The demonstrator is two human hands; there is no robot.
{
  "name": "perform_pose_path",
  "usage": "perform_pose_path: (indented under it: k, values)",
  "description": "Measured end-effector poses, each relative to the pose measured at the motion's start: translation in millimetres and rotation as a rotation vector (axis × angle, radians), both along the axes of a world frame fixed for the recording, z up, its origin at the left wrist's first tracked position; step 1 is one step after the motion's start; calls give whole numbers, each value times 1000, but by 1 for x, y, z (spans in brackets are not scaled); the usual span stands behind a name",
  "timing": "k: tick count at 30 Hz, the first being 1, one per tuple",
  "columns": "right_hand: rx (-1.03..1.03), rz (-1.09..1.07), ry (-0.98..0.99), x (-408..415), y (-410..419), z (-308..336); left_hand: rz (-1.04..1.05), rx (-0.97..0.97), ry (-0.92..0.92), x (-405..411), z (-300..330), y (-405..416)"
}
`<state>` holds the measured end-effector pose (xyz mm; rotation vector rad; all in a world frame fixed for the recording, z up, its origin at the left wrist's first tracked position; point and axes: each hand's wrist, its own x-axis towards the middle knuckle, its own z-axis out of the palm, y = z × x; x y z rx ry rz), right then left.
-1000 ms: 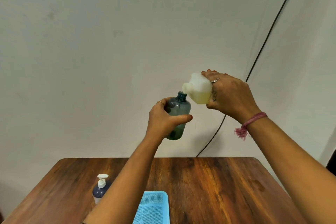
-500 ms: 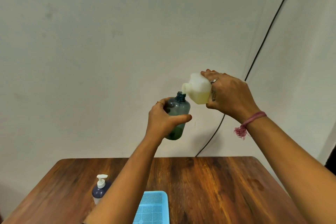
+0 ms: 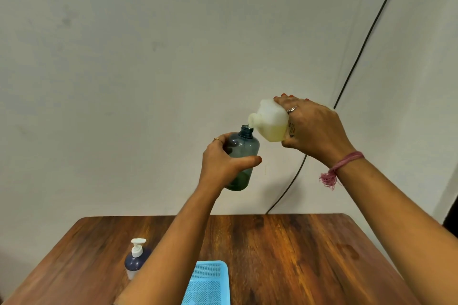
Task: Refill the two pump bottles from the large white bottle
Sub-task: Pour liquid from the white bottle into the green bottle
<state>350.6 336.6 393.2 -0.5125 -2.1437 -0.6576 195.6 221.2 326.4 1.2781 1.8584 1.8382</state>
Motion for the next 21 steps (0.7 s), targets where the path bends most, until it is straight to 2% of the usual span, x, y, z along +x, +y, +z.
perform_pose_path:
  k: [21]
  values:
    - [30,1,0,2,0,2,-3,-8,-6,3,-1,0]
